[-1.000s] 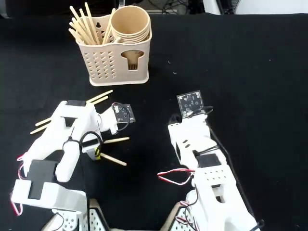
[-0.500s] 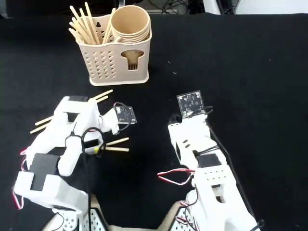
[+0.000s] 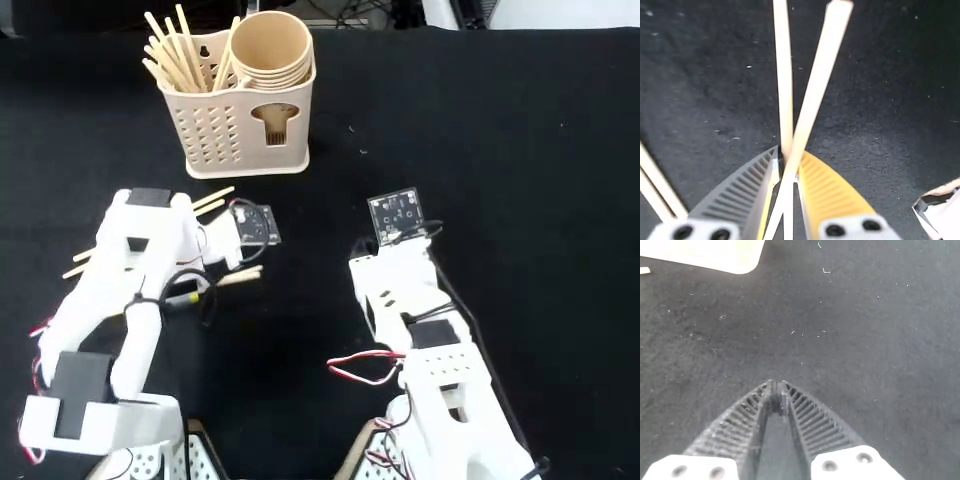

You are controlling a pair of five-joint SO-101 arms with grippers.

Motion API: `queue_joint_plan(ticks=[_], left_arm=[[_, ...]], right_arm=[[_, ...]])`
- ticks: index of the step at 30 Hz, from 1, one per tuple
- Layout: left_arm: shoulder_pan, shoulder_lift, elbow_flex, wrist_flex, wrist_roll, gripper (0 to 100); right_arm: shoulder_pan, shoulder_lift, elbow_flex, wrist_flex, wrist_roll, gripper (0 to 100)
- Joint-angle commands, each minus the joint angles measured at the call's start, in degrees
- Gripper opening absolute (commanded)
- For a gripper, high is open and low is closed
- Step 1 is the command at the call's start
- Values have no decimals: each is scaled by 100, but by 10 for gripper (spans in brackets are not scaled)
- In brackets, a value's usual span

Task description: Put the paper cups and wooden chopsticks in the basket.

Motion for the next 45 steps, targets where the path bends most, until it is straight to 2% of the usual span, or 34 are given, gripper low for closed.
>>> queue_joint_plan(ticks=[1,6,15,19,26,31,33,41,43,45], left_arm=[[-22,-554,-57,44,202,30],[4,-1240,-13,53,290,30],[-22,-3059,-215,-879,1934,30],[-40,-3938,-4,-2066,3121,30],[-48,-5011,576,-4352,4765,30],[-48,-5055,1095,-6251,5433,30],[-48,-5055,1288,-6681,5503,30],[-13,-5064,1288,-6664,5477,30],[-22,-5108,1358,-6101,5451,30],[-57,-5116,1376,-5134,5081,30]], right_arm=[[70,-84,-13,-132,-44,17],[70,-84,-13,-132,-44,17],[70,-84,-13,-141,-44,17],[70,-84,-13,-141,-44,17],[70,-84,-13,-141,-44,17],[70,-84,-13,-141,-44,16],[70,-84,-13,-141,-44,16],[70,-84,-13,-141,-44,17],[70,-84,-13,-141,-44,17],[70,-84,-13,-141,-44,17]])
